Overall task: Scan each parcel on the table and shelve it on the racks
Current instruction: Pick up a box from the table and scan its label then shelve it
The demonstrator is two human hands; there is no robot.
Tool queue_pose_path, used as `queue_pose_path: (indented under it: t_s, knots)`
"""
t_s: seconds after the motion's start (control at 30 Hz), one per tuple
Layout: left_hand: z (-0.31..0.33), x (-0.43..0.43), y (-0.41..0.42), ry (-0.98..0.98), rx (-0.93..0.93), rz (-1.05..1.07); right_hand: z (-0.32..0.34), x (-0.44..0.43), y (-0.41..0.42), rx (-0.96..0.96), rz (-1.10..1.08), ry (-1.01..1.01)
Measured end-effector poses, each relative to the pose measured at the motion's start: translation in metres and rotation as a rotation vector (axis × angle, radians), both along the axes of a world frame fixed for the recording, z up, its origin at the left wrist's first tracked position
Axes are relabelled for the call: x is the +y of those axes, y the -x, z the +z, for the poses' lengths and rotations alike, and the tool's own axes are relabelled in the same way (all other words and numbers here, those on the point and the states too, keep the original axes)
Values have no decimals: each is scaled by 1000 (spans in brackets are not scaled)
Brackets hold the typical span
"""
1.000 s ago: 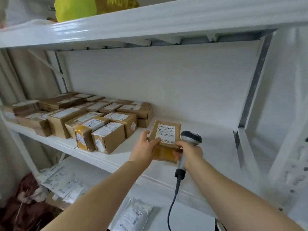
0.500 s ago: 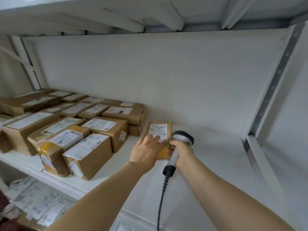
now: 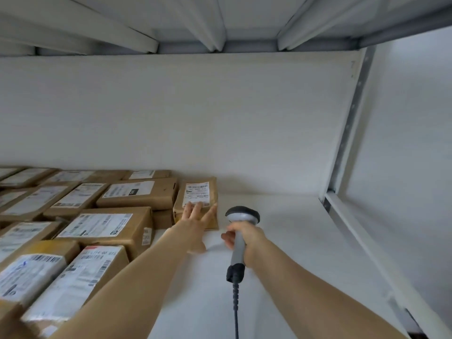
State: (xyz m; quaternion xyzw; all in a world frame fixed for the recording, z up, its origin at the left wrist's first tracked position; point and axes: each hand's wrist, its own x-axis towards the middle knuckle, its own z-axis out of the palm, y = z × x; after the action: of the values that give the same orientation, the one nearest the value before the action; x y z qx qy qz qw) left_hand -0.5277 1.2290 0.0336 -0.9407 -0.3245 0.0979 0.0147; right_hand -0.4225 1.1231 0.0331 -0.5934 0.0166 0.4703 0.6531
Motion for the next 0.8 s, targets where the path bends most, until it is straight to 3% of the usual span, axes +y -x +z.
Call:
queue_pose_path:
  t_s: [0.5, 0.8]
  knots:
    - [0, 46, -8, 130, -173, -4, 8, -30, 7, -14, -74, -47]
    - [-6, -42, -11, -18, -259, -84, 18, -100, 25, -31, -102, -83]
